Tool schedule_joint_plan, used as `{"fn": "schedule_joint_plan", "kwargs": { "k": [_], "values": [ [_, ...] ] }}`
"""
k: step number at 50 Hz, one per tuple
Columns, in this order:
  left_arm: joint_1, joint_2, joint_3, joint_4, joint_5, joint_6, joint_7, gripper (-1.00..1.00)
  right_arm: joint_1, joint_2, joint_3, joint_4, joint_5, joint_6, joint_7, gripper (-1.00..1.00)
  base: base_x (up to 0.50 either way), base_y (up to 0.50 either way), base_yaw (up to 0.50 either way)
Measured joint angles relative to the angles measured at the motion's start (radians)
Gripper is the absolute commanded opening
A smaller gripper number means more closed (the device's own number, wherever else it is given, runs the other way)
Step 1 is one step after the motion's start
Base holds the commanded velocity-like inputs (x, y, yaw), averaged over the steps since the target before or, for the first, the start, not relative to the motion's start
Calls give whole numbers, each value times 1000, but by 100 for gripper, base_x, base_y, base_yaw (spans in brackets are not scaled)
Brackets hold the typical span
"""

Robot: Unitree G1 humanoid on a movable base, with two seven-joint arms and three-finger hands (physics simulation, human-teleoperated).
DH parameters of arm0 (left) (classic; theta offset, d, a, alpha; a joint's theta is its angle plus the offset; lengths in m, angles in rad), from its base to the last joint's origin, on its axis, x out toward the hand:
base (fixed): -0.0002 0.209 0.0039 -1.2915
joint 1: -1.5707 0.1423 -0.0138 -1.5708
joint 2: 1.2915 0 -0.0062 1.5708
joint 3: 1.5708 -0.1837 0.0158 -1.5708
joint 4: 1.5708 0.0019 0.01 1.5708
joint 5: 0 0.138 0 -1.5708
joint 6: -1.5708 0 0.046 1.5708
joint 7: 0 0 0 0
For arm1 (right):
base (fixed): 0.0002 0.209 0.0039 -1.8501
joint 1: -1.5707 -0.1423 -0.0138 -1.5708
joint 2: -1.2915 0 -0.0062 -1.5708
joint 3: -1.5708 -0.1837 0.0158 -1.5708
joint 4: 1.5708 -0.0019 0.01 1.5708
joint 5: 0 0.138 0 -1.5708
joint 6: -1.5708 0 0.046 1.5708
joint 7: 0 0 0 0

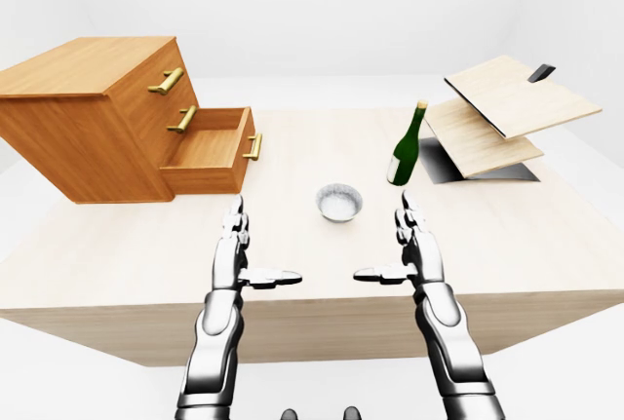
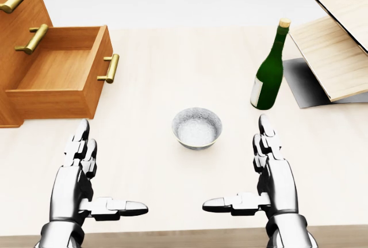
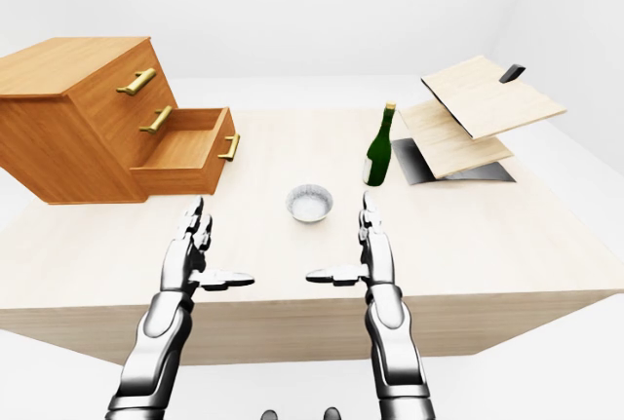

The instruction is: Put the bowl on top of the cabinet.

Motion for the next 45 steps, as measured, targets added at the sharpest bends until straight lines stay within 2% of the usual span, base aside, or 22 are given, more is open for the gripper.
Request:
{"fn": "schedule_joint_plan", "kwargs": {
  "k": [13, 24, 26, 45],
  "values": [
    [4, 9, 15, -24, -5, 19, -20, 100, 2, -9, -17, -29, 14, 20, 17, 100, 0, 0, 0],
    [16, 11, 16, -107, -1, 85, -29, 100, -2, -17, -33, -83, 24, 70, 25, 100, 0, 0, 0],
    [18, 12, 17, -125, -1, 85, -31, 100, -3, -18, -36, -97, 27, 83, 26, 100, 0, 0, 0],
    [18, 22, 49, -375, -19, 85, -52, 100, -12, -29, -61, -258, 36, 83, 37, 100, 0, 0, 0]
  ]
}}
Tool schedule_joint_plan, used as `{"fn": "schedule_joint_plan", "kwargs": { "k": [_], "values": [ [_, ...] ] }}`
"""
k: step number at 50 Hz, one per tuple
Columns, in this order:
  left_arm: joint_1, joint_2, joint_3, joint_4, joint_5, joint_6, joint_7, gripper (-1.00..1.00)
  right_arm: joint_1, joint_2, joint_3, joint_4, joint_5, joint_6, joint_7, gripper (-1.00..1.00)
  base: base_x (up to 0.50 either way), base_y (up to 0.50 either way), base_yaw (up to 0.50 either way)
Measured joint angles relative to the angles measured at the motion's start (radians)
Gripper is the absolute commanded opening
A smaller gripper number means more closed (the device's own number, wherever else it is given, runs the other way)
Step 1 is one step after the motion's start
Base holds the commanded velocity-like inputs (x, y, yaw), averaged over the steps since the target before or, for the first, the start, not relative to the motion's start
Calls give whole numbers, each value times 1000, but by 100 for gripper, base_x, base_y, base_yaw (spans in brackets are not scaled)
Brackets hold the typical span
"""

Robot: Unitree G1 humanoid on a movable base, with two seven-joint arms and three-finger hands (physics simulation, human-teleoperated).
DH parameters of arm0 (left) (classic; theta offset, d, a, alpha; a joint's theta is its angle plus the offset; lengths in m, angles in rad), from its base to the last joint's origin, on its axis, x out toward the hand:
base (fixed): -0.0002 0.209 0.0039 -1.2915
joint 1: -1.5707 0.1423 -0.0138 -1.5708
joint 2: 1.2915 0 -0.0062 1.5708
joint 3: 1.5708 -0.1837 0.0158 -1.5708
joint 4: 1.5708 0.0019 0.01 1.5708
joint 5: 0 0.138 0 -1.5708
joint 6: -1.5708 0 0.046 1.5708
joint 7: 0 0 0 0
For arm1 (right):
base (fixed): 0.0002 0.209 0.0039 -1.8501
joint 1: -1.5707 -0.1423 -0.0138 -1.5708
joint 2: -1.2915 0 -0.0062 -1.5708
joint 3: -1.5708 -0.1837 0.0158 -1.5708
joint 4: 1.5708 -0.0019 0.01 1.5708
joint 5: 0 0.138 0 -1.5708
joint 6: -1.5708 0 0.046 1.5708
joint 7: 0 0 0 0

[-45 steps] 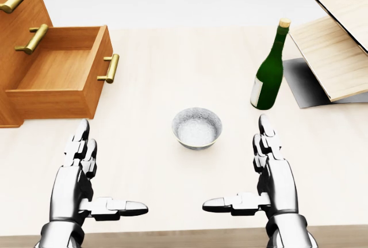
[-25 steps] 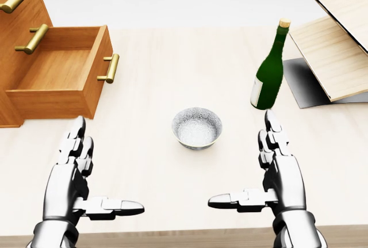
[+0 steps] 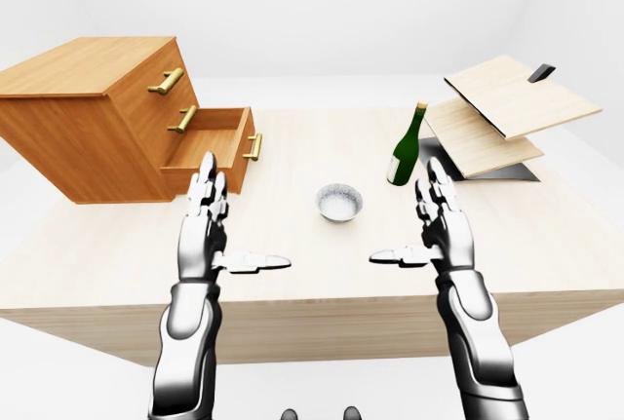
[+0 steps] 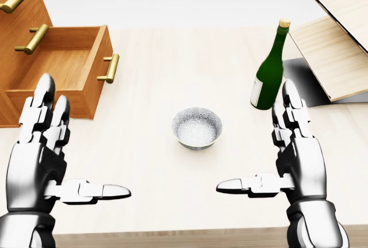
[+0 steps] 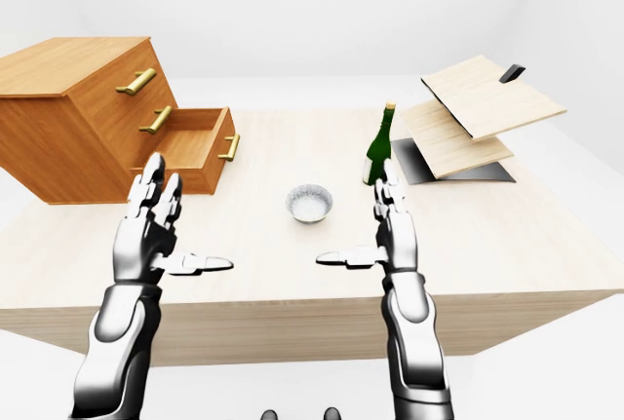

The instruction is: Put the bowl on top of the cabinet.

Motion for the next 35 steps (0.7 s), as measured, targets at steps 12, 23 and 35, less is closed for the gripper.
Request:
{"fn": "schedule_joint_plan", "kwargs": {
  "k": [12, 23, 35],
  "values": [
    [-19, 13, 40, -155, -24, 0, -11, 100, 0, -1, -5, -39, -6, 0, 4, 100, 0, 0, 0],
    [-43, 26, 75, -284, -46, 0, -19, 100, 3, -2, -8, -62, -6, 0, 12, 100, 0, 0, 0],
    [-78, 46, 123, -392, -85, 0, -23, 100, 5, -2, -13, -71, 4, 0, 18, 100, 0, 40, 0]
  ]
}}
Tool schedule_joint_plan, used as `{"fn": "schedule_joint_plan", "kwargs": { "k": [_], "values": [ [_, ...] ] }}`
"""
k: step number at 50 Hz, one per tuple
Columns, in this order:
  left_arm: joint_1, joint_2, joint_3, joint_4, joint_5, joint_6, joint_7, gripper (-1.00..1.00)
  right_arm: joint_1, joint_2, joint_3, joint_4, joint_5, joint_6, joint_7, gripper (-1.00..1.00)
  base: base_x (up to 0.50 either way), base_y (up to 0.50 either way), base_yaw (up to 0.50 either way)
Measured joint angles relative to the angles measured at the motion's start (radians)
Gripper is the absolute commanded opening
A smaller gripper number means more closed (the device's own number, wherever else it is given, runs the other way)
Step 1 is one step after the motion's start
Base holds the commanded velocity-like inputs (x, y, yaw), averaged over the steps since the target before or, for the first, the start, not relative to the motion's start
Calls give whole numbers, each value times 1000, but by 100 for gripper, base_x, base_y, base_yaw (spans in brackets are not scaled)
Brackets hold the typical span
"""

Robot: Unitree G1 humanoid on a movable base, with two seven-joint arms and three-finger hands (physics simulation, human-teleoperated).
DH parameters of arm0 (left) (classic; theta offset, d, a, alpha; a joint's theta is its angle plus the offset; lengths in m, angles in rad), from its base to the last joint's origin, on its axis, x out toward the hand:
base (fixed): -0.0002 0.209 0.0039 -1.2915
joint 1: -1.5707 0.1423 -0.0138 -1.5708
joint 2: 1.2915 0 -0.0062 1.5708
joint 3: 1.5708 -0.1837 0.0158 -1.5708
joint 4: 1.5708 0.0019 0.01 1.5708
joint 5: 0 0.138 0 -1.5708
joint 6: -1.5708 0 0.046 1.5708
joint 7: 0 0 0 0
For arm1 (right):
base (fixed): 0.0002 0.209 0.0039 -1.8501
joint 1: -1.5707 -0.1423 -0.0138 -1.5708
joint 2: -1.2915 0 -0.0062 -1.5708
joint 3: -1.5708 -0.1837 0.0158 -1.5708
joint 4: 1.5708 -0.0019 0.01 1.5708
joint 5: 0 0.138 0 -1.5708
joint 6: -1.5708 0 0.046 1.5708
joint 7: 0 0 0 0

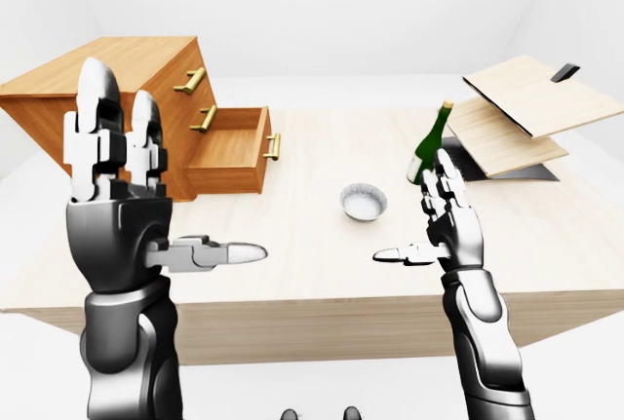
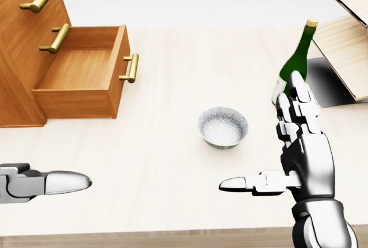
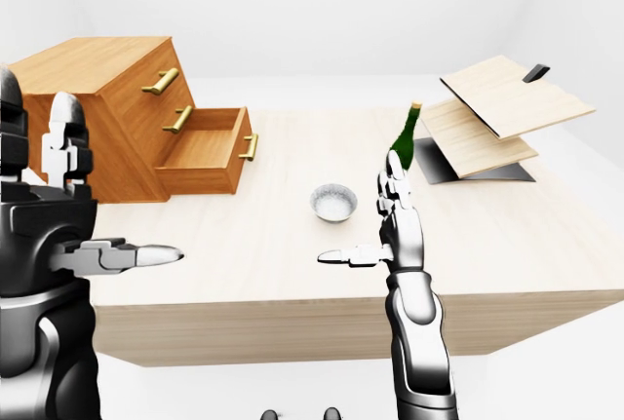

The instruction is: Put the bowl on top of the cabinet.

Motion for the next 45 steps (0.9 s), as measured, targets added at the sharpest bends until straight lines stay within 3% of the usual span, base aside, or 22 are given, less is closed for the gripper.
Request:
{"fn": "schedule_joint_plan", "kwargs": {
  "k": [27, 41, 45],
  "values": [
    [-59, 44, 85, -121, -82, 0, 14, 100, 0, -1, -1, -8, 3, 0, 8, 100, 0, 50, 0],
    [-75, 63, 115, -142, -119, 0, 28, 100, 1, 1, 1, -9, -3, 0, 9, 100, 5, 1, 0],
    [-104, 77, 151, -168, -164, 0, 43, 100, -7, 0, -1, -10, -4, 0, 5, 100, 0, 0, 0]
  ]
}}
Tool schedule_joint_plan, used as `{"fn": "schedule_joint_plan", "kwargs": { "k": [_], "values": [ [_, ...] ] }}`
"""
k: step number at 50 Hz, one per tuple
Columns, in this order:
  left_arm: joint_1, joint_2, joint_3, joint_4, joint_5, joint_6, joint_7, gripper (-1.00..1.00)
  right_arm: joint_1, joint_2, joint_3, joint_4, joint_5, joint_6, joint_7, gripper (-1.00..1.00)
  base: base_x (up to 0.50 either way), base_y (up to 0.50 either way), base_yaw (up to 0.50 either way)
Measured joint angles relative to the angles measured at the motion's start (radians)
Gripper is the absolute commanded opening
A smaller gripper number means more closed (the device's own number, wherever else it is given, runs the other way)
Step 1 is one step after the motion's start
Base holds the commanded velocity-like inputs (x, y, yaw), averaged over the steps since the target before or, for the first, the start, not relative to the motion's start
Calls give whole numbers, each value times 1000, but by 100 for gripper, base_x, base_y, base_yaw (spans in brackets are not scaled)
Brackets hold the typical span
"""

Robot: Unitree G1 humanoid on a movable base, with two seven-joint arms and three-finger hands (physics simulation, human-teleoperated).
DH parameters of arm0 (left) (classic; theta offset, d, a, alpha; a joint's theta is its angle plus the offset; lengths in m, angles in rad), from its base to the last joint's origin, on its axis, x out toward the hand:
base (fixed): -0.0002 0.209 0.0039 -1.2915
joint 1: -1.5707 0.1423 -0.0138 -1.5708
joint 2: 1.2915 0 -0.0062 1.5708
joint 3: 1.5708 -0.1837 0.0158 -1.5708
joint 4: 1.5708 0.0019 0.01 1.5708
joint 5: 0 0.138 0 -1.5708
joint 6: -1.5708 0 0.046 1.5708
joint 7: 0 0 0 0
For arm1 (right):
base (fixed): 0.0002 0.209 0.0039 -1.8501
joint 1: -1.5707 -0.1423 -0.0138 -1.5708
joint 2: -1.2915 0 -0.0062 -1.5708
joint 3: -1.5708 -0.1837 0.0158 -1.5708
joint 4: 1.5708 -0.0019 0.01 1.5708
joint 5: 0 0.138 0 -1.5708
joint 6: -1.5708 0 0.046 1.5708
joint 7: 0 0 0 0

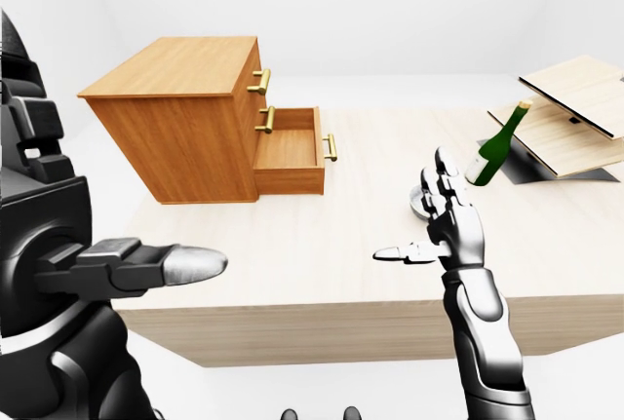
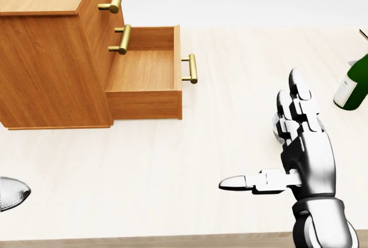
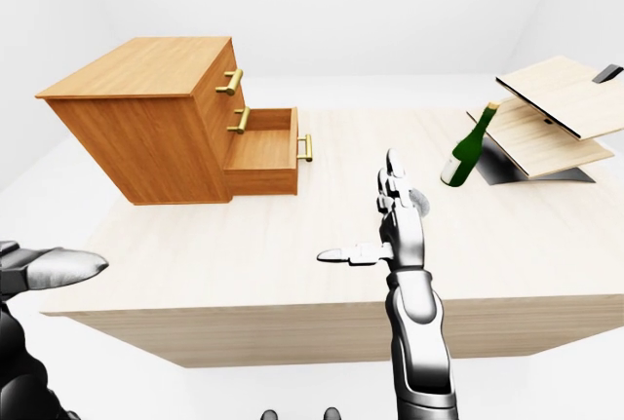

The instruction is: Put the bowl on top of the cabinet.

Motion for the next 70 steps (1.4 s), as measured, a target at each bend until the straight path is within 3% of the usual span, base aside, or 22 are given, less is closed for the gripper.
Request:
{"fn": "schedule_joint_plan", "kwargs": {
  "k": [9, 22, 30, 49, 59, 70],
  "values": [
    [-29, 31, 48, -57, -85, 0, 41, 100, 5, -1, -3, -8, 4, 0, -1, 100, 40, 0, 0],
    [-41, 56, 70, -80, -148, 0, 77, 100, 2, -2, -5, -11, 7, 0, -3, 100, 38, 0, 0],
    [-41, 64, 73, -84, -165, 0, 90, 100, 1, -3, -9, -14, 13, 0, -3, 100, 0, 2, 0],
    [-45, 76, 85, -90, -195, 0, 106, 100, 4, -5, -12, -15, 12, 0, -7, 100, 0, 50, 0],
    [-45, 80, 87, -92, -204, 0, 113, 100, 2, 0, -11, -20, 20, 0, -10, 100, 0, 1, 0],
    [-45, 82, 85, -93, -208, 0, 117, 100, -1, -2, -16, -30, 34, 0, -15, 100, 45, 0, 0]
  ]
}}
